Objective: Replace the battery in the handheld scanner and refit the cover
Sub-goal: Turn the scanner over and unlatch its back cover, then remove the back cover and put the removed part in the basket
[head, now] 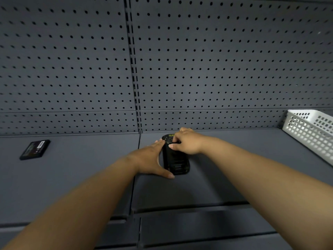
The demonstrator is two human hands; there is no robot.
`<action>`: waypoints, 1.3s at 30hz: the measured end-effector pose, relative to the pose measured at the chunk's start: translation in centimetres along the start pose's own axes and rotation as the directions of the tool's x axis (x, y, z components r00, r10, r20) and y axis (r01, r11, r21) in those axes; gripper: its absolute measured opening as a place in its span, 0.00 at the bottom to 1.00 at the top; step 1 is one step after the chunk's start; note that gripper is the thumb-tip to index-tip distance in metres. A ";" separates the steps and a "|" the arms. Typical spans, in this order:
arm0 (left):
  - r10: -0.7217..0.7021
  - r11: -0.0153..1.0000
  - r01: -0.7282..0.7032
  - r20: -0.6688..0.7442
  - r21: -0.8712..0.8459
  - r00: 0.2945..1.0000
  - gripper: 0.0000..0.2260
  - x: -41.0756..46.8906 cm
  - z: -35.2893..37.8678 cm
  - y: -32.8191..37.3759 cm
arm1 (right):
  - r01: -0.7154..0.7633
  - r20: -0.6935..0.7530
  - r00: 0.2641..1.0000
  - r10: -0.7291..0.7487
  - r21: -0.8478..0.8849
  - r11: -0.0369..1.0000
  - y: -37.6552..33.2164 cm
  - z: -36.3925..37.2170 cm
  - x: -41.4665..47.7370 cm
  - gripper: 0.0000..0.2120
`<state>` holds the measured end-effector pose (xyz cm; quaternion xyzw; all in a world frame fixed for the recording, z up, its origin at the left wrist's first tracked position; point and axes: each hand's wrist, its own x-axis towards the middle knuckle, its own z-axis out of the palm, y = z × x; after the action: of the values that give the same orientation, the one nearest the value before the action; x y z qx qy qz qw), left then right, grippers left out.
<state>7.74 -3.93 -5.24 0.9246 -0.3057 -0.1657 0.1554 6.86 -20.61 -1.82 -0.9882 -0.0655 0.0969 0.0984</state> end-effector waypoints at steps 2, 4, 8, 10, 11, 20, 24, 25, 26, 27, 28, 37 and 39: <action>0.004 1.000 -0.004 -0.006 0.002 1.000 0.55 0.1 0.0 -0.1 | -0.014 -0.029 0.999 0.017 0.070 0.997 -0.2 -0.1 0.2 0.18; 0.013 1.000 -0.013 -0.012 -0.006 1.000 0.56 0.2 0.1 -0.4 | -0.016 -0.059 0.998 0.027 0.169 0.985 -0.1 -0.4 0.3 0.13; 0.011 1.000 -0.011 0.002 0.003 1.000 0.58 0.3 -0.1 -0.4 | -0.024 -0.036 0.998 0.048 0.493 0.870 0.9 -0.9 0.4 0.04; 0.000 1.000 -0.001 0.009 0.026 1.000 0.58 0.3 -0.2 -0.3 | -0.008 -0.042 0.998 0.051 0.690 0.724 1.5 -1.4 0.2 0.07; -0.011 0.999 0.010 0.018 0.038 1.000 0.58 0.2 -0.2 -0.2 | 0.002 -0.051 0.997 0.057 0.765 0.644 1.8 -1.8 0.0 0.08; -0.017 0.998 0.017 0.001 0.066 1.000 0.53 -0.5 -0.2 0.4 | -0.203 0.084 0.969 0.232 0.807 0.555 8.6 -2.8 -3.0 0.07; -0.007 0.998 0.008 -0.008 0.070 1.000 0.52 -0.8 -0.3 0.7 | -0.272 0.061 0.934 0.351 0.759 0.591 10.3 -1.4 -3.9 0.09; -0.008 0.998 0.008 -0.007 0.066 1.000 0.52 -0.8 -0.3 0.7 | -0.277 0.046 0.926 0.374 0.755 0.594 10.6 -1.0 -4.0 0.09; -0.009 0.998 0.010 -0.008 0.066 1.000 0.52 -0.9 -0.3 0.7 | -0.281 0.030 0.920 0.390 0.745 0.605 10.9 -0.8 -4.1 0.09; -0.013 0.998 0.013 -0.011 0.067 1.000 0.52 -0.9 -0.2 0.7 | -0.283 0.016 0.916 0.400 0.731 0.621 11.0 -0.5 -4.2 0.08; -0.016 0.997 0.017 -0.013 0.070 1.000 0.52 -0.9 -0.2 0.7 | -0.287 0.004 0.913 0.408 0.719 0.634 11.1 -0.4 -4.3 0.07; -0.019 0.997 0.020 -0.022 0.072 1.000 0.50 -1.4 -0.1 1.0 | -0.299 -0.090 0.887 0.453 0.635 0.712 10.6 0.4 -4.1 0.12; -0.018 0.997 0.019 -0.025 0.072 1.000 0.50 -1.5 -0.2 1.1 | -0.297 -0.138 0.888 0.439 0.558 0.775 10.1 0.4 -4.0 0.12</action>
<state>6.10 -3.88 -4.35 0.9344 -0.3011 -0.1448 0.1238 3.99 -30.99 -3.54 -0.9209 0.1730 -0.0019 0.3494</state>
